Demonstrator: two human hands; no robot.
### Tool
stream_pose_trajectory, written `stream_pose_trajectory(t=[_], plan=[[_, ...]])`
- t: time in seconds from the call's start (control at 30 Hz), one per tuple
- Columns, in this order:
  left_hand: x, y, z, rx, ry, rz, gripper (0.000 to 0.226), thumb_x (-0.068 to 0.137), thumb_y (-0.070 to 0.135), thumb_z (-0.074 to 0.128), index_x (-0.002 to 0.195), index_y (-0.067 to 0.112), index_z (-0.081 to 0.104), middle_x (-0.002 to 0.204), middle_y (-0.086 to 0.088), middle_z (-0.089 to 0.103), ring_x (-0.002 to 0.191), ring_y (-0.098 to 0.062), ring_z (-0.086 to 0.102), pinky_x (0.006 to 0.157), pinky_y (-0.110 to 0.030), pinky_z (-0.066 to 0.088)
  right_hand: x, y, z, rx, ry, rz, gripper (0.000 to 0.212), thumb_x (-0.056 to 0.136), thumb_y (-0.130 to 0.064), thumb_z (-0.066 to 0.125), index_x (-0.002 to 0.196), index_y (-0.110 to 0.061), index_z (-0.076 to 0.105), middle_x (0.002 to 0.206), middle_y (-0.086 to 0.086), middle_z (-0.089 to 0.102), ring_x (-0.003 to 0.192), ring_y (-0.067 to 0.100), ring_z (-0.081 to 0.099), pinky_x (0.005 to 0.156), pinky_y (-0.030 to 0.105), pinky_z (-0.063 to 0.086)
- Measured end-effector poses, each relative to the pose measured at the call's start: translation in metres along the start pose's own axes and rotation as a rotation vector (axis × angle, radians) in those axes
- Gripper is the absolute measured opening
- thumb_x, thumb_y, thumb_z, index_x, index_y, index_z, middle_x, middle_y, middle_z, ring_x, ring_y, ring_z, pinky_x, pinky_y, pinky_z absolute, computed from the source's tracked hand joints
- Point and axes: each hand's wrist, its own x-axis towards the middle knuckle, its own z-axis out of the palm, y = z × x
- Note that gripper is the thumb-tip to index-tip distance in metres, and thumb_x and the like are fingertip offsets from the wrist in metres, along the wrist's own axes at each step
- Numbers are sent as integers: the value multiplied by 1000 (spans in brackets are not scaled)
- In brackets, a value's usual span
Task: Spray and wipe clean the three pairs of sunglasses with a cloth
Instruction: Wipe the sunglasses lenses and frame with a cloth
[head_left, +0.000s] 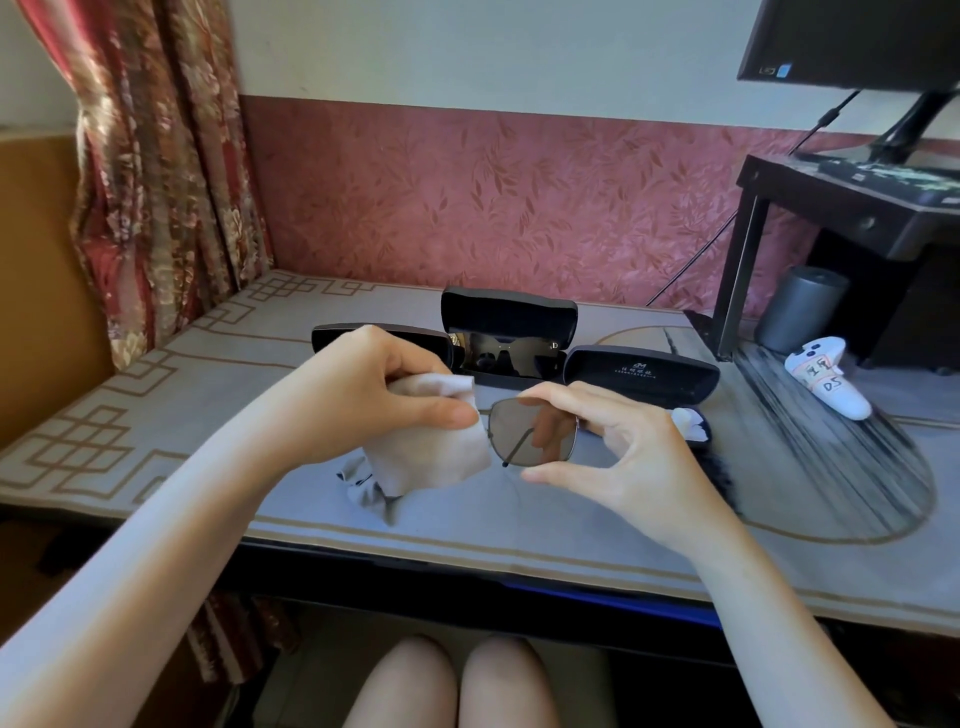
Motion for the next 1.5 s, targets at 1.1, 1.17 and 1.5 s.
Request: stream_pose_trajectory(t=[1.1, 1.17, 1.5], plan=[[0, -10, -8, 29, -138, -31, 19, 66, 35, 84, 65, 22, 69, 59, 2, 61, 53, -3, 53, 51, -15, 39, 5, 9, -2, 81, 39, -26, 48, 69, -41, 82, 115, -41, 66, 95, -8, 64, 99, 17, 59, 104, 56, 35], [-2, -12, -14, 52, -162, -11, 23, 64, 37, 83, 72, 19, 71, 67, -4, 64, 56, -6, 53, 52, -16, 39, 4, 11, -5, 109, 33, -39, 48, 72, -26, 84, 116, -36, 67, 92, -13, 63, 94, 15, 58, 103, 51, 39], [-8, -16, -29, -84, -193, 23, 29, 71, 19, 78, 97, 32, 76, 89, 12, 76, 80, 0, 69, 69, -12, 51, 4, 11, -7, 156, 14, -61, 48, 72, -12, 82, 114, -30, 67, 90, -14, 63, 91, 11, 58, 100, 38, 44]])
